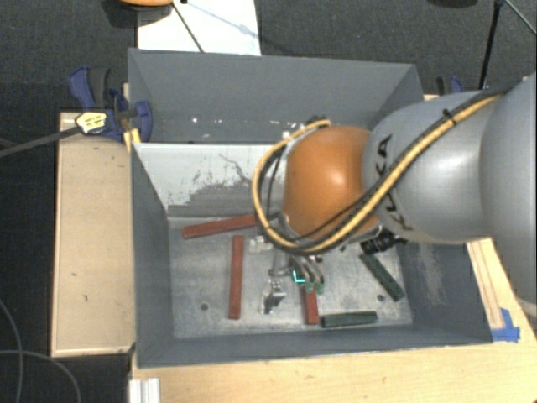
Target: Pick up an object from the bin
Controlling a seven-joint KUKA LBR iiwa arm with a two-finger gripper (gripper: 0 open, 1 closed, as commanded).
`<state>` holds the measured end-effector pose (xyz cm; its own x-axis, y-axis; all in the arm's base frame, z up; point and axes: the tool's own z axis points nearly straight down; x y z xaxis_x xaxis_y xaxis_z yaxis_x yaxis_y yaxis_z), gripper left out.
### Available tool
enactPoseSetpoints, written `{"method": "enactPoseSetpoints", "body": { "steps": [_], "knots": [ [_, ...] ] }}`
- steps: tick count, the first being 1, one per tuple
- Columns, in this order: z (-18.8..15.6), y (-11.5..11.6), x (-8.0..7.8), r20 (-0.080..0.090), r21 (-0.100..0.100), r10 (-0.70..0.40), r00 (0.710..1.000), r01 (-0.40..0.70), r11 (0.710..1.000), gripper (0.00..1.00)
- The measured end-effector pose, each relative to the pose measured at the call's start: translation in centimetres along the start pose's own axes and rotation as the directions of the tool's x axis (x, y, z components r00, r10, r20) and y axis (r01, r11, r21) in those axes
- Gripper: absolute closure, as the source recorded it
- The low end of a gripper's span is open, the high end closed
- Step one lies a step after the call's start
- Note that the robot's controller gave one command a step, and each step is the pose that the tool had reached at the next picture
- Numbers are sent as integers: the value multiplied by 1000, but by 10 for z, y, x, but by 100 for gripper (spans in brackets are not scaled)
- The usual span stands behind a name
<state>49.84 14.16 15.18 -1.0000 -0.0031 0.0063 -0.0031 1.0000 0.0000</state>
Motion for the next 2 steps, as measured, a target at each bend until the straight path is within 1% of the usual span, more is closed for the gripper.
{"method": "enactPoseSetpoints", "body": {
  "steps": [1, 2],
  "knots": [
    [-4, -1, -2, 8, -1, 6, 1000, -6, 1000, 0],
    [24, 12, -16, 9, 2, -293, 956, 293, 956, 0]
  ]
}}
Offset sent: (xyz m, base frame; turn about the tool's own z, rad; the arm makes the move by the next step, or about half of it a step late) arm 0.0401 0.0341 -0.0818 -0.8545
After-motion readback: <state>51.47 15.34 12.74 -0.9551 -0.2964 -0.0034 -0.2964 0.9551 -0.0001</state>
